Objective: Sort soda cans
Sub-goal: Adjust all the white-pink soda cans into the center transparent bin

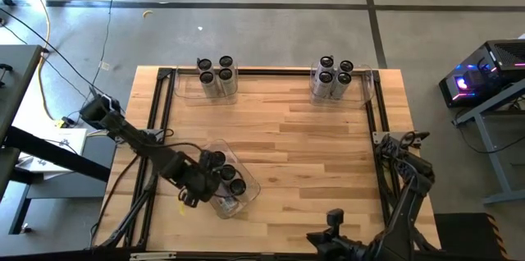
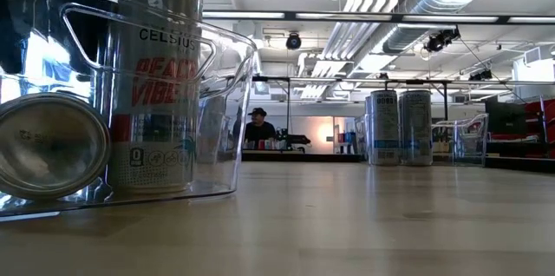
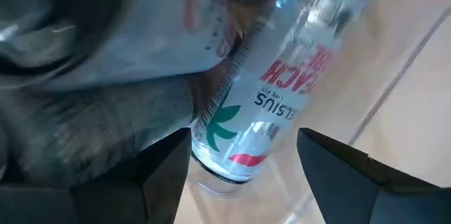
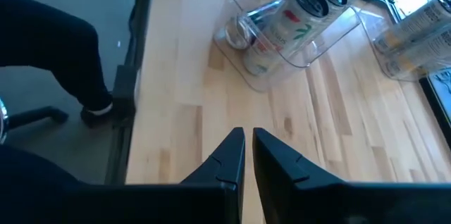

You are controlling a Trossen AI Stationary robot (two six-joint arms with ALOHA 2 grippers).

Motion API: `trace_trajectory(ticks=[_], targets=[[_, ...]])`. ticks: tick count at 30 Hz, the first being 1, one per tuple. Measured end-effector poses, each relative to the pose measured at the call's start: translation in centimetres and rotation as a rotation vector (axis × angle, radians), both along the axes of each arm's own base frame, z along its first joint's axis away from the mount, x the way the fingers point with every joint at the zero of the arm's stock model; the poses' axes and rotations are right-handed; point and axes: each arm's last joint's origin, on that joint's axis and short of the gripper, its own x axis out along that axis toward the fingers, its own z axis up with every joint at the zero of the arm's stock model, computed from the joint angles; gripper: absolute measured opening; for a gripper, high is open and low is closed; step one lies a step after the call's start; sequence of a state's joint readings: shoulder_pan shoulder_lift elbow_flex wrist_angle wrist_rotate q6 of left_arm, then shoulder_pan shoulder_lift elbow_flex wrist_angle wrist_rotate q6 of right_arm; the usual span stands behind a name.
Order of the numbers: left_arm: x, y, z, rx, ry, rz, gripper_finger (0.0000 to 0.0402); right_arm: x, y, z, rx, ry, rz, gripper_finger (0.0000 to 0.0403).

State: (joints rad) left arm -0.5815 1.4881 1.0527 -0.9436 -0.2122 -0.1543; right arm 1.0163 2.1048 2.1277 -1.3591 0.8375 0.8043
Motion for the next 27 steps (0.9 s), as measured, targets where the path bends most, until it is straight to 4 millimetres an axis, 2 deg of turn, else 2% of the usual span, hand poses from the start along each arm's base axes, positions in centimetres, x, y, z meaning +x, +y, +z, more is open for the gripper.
trace_trajectory(ticks=[6,12,16,22,27], targets=[[1.0,0.0,-1.5,0.126,0.04,-0.149,0.0242,0.8,-0.6,0.0,0.009,0.015,-0.021,0.0024],[1.1,-0.1,-1.7,0.155,0.045,-0.187,0.0234,1.1,-0.8,-0.1,0.011,0.022,-0.028,0.0024],[1.1,-0.5,-0.7,0.177,0.063,-0.2,0.0232,1.1,-0.8,-0.1,0.0,0.027,-0.016,0.0024],[1.4,-0.9,1.9,0.153,0.063,-0.203,0.0232,1.1,-0.8,-0.1,0.001,0.026,-0.017,0.0024],[1.4,-1.0,2.9,0.063,0.066,-0.012,0.0232,1.1,-0.8,0.0,0.013,0.021,-0.026,0.0024]])
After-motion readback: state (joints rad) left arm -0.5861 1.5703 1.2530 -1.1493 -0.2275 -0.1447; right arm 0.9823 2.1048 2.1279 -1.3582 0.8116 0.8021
